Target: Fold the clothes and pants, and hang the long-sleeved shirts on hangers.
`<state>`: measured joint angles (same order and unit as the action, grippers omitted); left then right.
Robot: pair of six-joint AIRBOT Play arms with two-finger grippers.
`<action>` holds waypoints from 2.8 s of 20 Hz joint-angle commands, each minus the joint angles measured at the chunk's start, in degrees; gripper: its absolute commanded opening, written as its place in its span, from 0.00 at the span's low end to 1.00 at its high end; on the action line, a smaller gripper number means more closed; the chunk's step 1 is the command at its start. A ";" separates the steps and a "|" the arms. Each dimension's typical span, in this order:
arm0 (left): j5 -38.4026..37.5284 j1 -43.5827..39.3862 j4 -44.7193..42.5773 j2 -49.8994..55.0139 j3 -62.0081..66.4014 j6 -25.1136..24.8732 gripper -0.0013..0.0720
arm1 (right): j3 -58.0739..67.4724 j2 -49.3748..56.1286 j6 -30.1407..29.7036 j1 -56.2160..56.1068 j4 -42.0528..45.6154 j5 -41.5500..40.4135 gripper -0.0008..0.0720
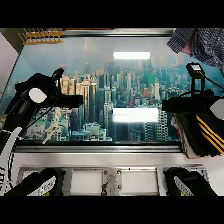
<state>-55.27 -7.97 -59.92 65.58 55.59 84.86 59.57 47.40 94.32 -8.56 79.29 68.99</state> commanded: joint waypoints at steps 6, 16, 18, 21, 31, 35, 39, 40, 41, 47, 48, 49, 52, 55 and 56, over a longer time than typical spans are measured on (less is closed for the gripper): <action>0.00 -0.02 -0.02 -0.02 0.00 0.00 0.02 | -0.02 0.04 0.00 -0.04 -0.02 0.00 0.04; 0.72 -0.02 -0.09 -0.02 0.02 -0.02 0.02 | -0.02 0.04 0.00 -0.04 -0.02 0.00 0.04; 4.13 1.57 -3.80 -0.02 0.94 0.04 0.62 | -0.02 0.07 0.00 -0.04 -0.04 0.00 0.04; 8.81 9.11 -13.31 0.42 4.55 7.32 0.95 | -0.02 0.04 0.00 -0.04 -0.02 0.00 0.04; 13.42 26.21 -19.67 21.16 8.02 12.74 0.95 | -0.02 0.07 0.00 -0.04 -0.02 0.00 0.04; 18.53 25.18 -11.28 25.44 8.02 12.74 0.48 | -0.02 0.04 0.02 -0.04 0.00 0.00 0.04; 19.58 21.66 -3.98 22.75 8.02 12.02 0.02 | -0.02 0.07 0.02 -0.02 -0.02 0.00 0.04; 20.28 18.93 -1.55 20.61 8.02 10.21 0.02 | -0.02 0.04 0.00 -0.02 -0.02 0.00 0.04; 20.83 15.34 0.66 18.16 8.02 8.15 0.02 | -0.02 0.04 0.02 -0.02 -0.02 0.00 0.04; 27.15 -14.36 3.02 9.25 8.02 6.62 0.02 | -0.02 0.15 0.02 -0.02 -0.04 -0.31 0.04; 30.23 -19.23 3.02 9.55 8.02 6.64 0.02 | -0.02 0.15 0.02 -0.02 -0.02 -0.79 0.04; 33.09 -23.43 3.02 10.27 8.22 7.06 0.02 | -0.02 0.15 0.00 -0.02 0.00 -1.40 0.04; 32.92 -29.64 2.99 14.75 12.96 8.61 0.46 | -0.02 0.13 0.00 0.02 1.68 -2.80 0.04; 24.06 -26.32 2.97 16.72 18.91 11.04 0.86 | -0.02 0.13 0.00 0.02 1.95 -3.04 0.04; 21.81 -23.52 2.95 15.96 18.91 12.48 0.86 | -0.02 0.13 0.00 0.02 1.95 -3.04 0.04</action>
<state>-27.66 -33.32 -56.97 80.84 71.35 94.45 59.57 47.51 94.32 -8.56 80.62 66.54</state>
